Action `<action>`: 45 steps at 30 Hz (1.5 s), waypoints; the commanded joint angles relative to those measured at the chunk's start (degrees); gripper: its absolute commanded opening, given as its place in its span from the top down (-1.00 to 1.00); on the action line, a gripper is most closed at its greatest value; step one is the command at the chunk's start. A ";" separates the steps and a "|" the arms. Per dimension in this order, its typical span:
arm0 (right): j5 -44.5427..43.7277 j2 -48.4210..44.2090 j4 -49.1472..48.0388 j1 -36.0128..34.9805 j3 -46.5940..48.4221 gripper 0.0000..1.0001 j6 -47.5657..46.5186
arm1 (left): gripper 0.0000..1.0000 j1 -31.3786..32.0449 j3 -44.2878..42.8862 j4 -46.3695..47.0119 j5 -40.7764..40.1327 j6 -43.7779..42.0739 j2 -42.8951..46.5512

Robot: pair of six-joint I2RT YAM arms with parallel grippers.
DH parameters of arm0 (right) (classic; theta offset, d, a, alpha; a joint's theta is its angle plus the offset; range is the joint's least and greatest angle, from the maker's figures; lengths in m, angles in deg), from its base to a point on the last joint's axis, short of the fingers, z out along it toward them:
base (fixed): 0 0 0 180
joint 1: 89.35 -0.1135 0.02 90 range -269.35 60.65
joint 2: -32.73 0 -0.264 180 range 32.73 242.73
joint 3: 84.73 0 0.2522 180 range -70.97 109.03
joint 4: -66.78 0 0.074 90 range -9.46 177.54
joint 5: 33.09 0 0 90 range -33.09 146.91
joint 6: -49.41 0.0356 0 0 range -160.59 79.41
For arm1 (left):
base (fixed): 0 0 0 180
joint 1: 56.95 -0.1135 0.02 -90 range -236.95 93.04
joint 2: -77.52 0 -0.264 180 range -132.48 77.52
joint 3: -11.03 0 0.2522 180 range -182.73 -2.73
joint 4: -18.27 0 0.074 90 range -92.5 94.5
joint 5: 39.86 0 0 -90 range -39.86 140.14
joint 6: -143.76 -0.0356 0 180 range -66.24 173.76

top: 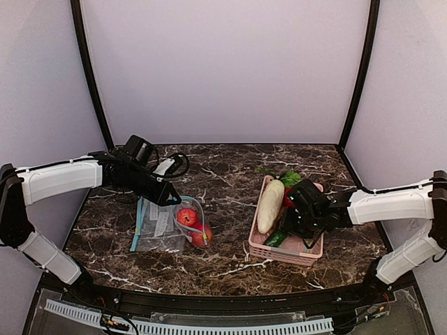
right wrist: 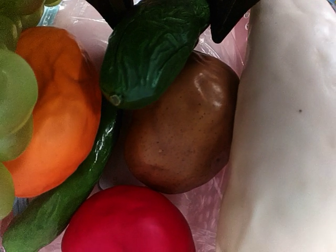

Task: Place the food in the zip-top bag and seal the zipper
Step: Pick up the fake vegetable from the bin, then place the fake vegetable in the bin.

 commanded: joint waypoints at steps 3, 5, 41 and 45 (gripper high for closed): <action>-2.60 -6.31 -0.93 0.24 -1.66 0.38 -1.83 | 0.79 -0.35 0.63 -0.57 -0.03 -0.09 1.21; -3.53 -9.08 -0.89 0.24 -2.65 0.40 -2.36 | 0.80 -0.35 0.62 -0.65 -0.03 -0.12 1.18; 21.83 -30.47 -3.86 -4.45 6.32 0.49 -45.59 | 0.80 2.27 1.37 2.27 9.97 -0.01 -0.14; 17.79 -25.28 -6.18 -9.38 9.61 0.49 -44.81 | 0.80 2.71 1.34 2.38 10.01 0.13 -0.29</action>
